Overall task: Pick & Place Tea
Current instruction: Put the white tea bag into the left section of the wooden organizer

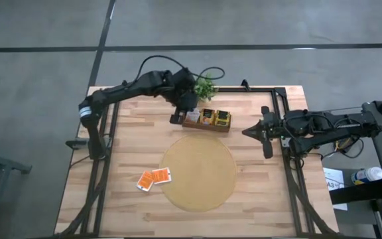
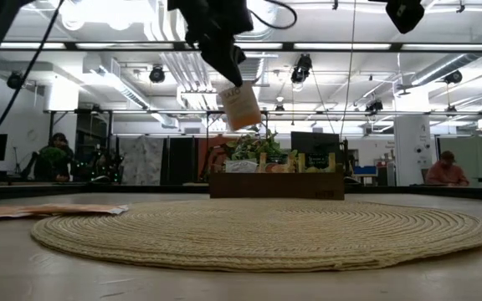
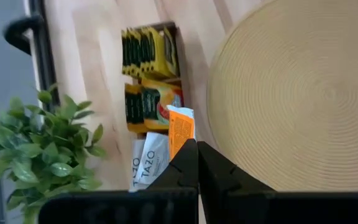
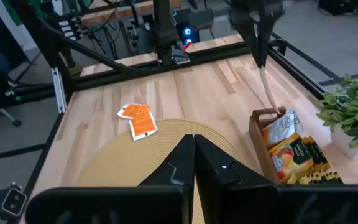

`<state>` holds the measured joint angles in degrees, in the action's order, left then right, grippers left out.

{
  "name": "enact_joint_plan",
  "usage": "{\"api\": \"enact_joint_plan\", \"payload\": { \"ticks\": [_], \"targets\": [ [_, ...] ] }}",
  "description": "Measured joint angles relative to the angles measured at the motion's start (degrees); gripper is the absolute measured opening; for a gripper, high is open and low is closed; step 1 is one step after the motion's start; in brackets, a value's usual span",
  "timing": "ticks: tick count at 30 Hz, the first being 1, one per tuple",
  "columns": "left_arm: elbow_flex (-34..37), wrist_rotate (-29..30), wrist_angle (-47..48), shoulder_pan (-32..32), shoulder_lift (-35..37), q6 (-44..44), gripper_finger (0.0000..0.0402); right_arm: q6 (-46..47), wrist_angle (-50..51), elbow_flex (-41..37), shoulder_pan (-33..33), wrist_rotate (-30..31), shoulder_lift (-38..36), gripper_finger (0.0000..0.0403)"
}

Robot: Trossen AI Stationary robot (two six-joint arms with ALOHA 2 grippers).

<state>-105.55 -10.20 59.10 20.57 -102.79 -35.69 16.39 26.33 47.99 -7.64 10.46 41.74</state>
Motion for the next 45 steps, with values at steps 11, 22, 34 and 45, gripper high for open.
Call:
{"api": "enact_joint_plan", "payload": {
  "ticks": [11, 22, 34, 45],
  "targets": [
    [-3.2, -1.4, 2.8, 2.8, -6.9, -0.7, 0.0, 0.1, -0.1, 0.2, 0.0, -0.5, -0.1, 0.0008],
    [-3.0, -4.7, 4.3, 3.0, -11.4, -1.1, 0.0, 0.8, -0.1, 0.2, 0.0, -0.5, -0.1, 0.0008],
    [-3.4, -2.8, 5.7, 3.0, -11.1, -1.8, 0.0, 1.6, 0.0, 0.2, 0.0, -0.5, 0.0, 0.0008],
    [-3.9, -3.9, 8.5, 1.2, -4.9, 3.3, 0.0006, 1.6, 0.0, 0.2, 0.0, -0.4, 0.0, 0.0008]
  ]
}}
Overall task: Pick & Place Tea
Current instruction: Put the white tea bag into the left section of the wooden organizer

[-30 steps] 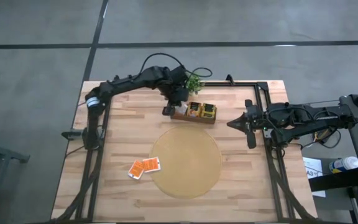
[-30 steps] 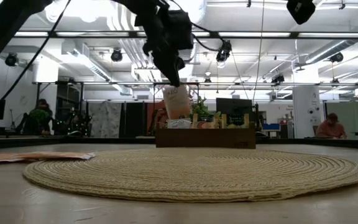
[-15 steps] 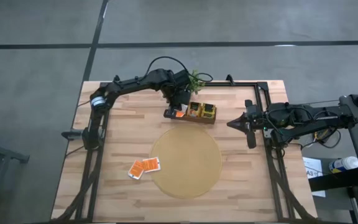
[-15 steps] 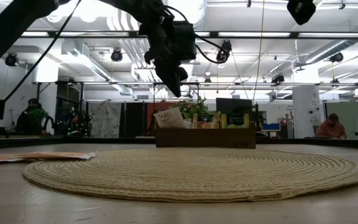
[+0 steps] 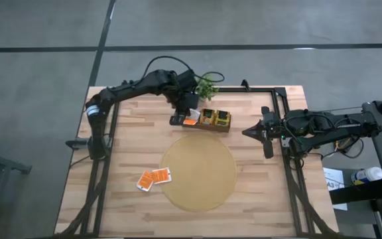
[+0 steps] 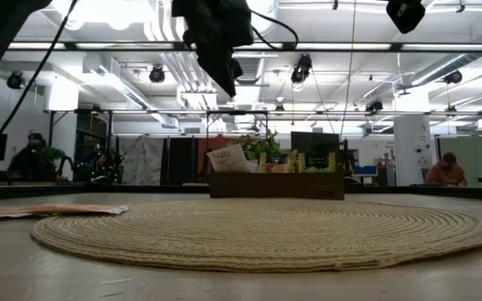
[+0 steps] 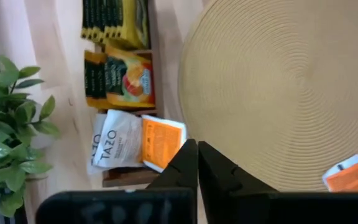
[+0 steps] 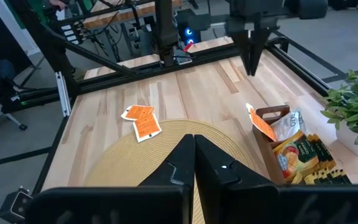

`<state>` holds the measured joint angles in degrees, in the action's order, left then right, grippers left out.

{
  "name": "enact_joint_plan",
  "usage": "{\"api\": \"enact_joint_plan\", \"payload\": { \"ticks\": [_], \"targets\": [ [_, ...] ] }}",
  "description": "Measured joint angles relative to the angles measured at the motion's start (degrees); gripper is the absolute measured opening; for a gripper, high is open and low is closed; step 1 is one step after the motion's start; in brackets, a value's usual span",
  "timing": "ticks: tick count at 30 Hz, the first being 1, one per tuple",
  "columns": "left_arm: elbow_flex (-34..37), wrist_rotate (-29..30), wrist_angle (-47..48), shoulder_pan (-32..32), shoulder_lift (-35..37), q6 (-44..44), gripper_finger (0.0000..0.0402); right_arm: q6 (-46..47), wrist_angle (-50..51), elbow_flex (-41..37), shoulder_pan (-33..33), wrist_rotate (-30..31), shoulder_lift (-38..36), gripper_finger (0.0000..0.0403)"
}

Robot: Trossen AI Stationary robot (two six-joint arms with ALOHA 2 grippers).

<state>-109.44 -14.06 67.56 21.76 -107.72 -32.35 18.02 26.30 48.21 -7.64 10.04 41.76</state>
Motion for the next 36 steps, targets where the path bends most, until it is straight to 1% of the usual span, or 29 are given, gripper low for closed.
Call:
{"api": "enact_joint_plan", "payload": {
  "ticks": [2, 4, 8, 12, 15, 18, 22, 25, 27, 31, 34, 36],
  "targets": [
    [0.0, 0.0, 0.0, -0.5, 0.2, 0.1, 0.0022, 0.0, 0.0, 0.0, 0.0, 0.0, 0.0, 0.0008],
    [0.0, 0.0, 0.2, -0.8, 0.0, 0.1, 0.0046, 0.0, 0.0, 0.0, 0.0, 0.0, 0.0, 0.0008],
    [0.0, 0.2, 0.4, -0.9, 0.0, 0.1, 0.0114, 0.6, -0.1, 0.0, 0.0, 0.0, 0.0, 0.0008],
    [0.0, 2.6, 0.4, -0.9, 0.0, 1.2, 0.0185, 1.5, -0.1, 0.0, 0.0, 0.2, 0.1, 0.0008],
    [0.1, 3.5, 1.4, -1.3, 0.0, 2.3, 0.022, 1.5, -0.1, 0.0, 0.0, 0.2, 0.1, 0.0008],
    [1.0, 4.9, 1.8, -2.1, -0.1, 2.0, 0.0232, 1.5, -0.1, 0.0, 0.0, 0.2, 0.1, 0.0008],
    [3.8, 9.1, 0.9, -3.2, -0.1, 1.9, 0.0234, 1.5, -0.1, 0.0, 0.0, 0.2, 0.1, 0.0008],
    [6.4, 9.5, -0.2, -3.9, -0.2, 2.4, 0.0234, 1.5, -0.1, 0.0, 0.0, 0.2, 0.1, 0.0008],
    [8.1, 10.6, -1.5, -4.3, -0.2, 2.8, 0.0234, 1.5, -0.1, 0.0, 0.0, 0.2, 0.1, 0.0008],
    [11.3, 15.5, -5.3, -5.3, -0.2, 3.4, 0.0234, 1.5, -0.1, 0.0, 0.0, 0.2, 0.1, 0.0008],
    [13.6, 16.5, -9.5, -6.0, -0.2, 3.4, 0.0234, 1.5, -0.1, 0.0, 0.0, 0.3, 0.1, 0.0008],
    [15.0, 18.5, -11.3, -6.4, -0.2, 3.1, 0.0234, 1.5, -0.1, 0.0, 0.0, 0.4, 0.1, 0.0008]
  ]
}}
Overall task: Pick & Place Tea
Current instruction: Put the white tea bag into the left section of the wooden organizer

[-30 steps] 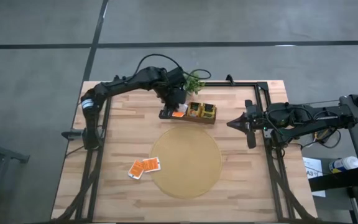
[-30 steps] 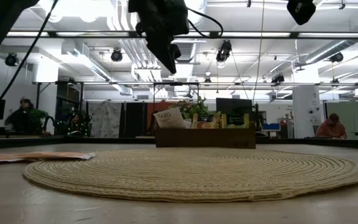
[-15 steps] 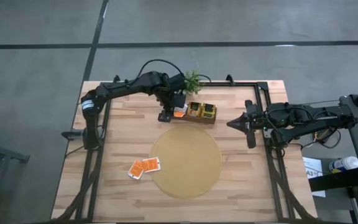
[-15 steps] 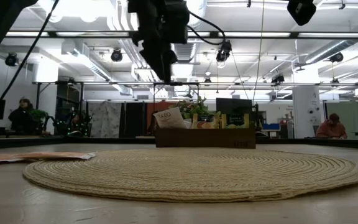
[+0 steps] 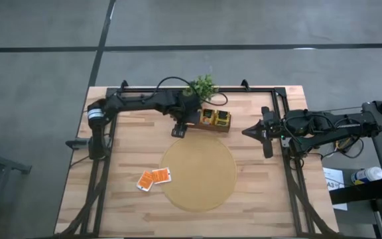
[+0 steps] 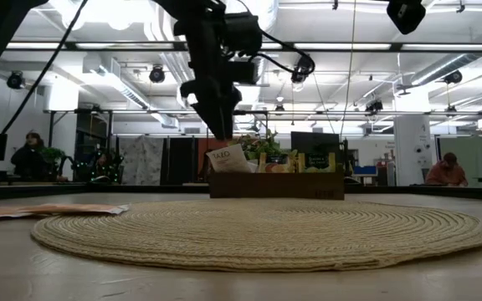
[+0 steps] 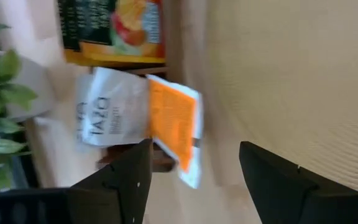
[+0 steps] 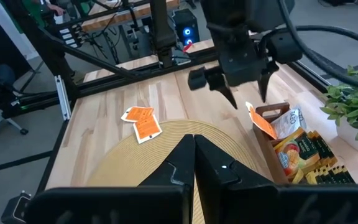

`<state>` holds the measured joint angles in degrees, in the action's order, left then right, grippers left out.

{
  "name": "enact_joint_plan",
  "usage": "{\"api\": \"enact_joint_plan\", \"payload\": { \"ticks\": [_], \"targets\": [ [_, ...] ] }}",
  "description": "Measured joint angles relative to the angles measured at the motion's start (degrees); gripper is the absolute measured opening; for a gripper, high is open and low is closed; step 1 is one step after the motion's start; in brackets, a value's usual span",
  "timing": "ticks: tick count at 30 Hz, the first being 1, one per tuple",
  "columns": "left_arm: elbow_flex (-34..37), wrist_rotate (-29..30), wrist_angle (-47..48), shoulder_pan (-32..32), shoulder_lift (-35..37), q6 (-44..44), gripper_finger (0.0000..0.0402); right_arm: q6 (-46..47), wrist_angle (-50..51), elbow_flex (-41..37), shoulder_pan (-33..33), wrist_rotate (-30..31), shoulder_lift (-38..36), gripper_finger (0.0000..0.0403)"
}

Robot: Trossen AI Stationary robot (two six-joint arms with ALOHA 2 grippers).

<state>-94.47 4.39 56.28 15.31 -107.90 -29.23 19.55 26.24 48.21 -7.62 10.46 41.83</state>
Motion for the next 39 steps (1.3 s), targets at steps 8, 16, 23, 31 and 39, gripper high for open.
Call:
{"api": "enact_joint_plan", "payload": {
  "ticks": [8, 16, 23, 31, 39],
  "targets": [
    [3.7, 2.7, -3.2, -0.3, 0.0, -0.9, 0.0233, 0.0, 0.0, 0.0, 0.0, 0.0, 0.0, 0.0008],
    [6.5, 2.5, -8.7, -0.5, 0.0, -1.2, 0.0233, 0.0, 0.0, 0.0, 0.0, 0.1, 0.0, 0.0008],
    [8.8, 3.5, -10.2, -0.5, 0.0, -2.9, 0.022, 0.6, 0.0, 0.0, 0.0, 0.2, 0.0, 0.0008],
    [10.3, 5.0, -12.3, -0.5, 0.0, -2.2, 0.0121, 0.6, 0.0, 0.0, 0.0, 0.2, 0.0, 0.0008],
    [9.9, 8.0, -13.4, -0.4, 0.0, -2.2, 0.0006, 1.1, 0.0, 0.0, 0.0, 1.4, 0.0, 0.0008]
  ]
}}
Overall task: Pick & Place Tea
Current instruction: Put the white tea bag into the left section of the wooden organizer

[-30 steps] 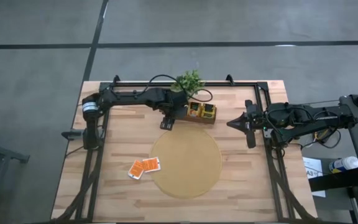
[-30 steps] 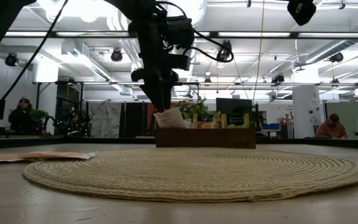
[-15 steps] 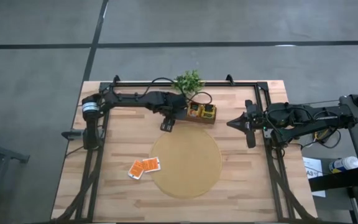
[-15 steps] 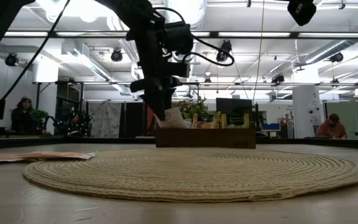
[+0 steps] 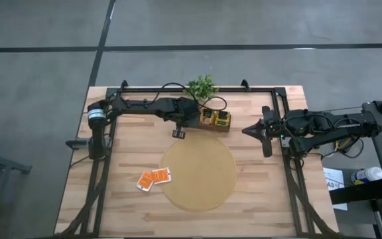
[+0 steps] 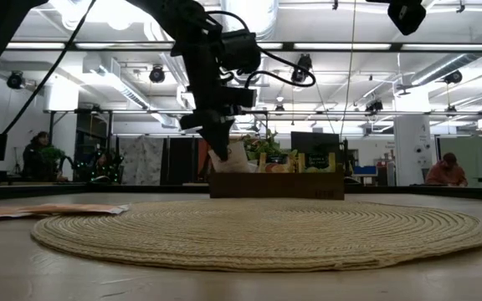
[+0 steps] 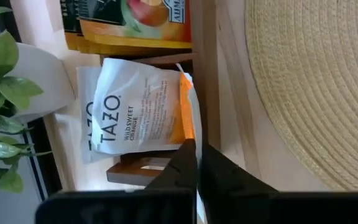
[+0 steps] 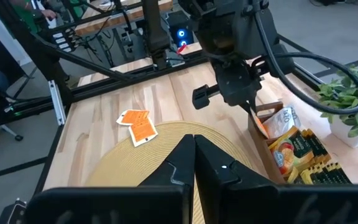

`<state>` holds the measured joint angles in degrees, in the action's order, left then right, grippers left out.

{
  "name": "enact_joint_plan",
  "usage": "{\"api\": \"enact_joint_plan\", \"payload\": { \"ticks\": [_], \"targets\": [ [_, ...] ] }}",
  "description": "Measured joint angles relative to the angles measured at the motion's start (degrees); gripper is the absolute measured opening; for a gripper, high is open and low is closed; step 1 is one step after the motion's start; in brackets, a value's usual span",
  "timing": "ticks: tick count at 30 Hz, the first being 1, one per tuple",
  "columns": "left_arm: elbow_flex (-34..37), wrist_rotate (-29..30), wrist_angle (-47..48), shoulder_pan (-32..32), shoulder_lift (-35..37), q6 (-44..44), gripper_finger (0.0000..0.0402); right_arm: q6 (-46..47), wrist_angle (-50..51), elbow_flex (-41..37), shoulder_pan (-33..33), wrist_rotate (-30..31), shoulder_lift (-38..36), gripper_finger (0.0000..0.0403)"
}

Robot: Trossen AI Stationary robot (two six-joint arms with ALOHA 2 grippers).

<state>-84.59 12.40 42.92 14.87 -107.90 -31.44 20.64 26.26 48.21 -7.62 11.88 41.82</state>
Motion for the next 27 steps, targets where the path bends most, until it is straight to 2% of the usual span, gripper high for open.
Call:
{"api": "enact_joint_plan", "payload": {
  "ticks": [6, 17, 27],
  "targets": [
    [0.2, 0.0, 0.1, 0.0, 0.0, -1.7, 0.0002, 0.0, 0.0, 0.0, 0.0, 0.1, 0.0, 0.0008],
    [-4.6, -0.1, 2.2, 1.8, 0.0, -5.9, 0.0001, 1.4, 0.0, 0.0, 0.0, 0.2, 0.0, 0.0008],
    [-4.9, -2.4, 7.6, 2.8, 0.0, -8.6, 0.0, 1.8, 0.0, 0.0, 0.0, 0.3, 0.0, 0.0008]
  ]
}}
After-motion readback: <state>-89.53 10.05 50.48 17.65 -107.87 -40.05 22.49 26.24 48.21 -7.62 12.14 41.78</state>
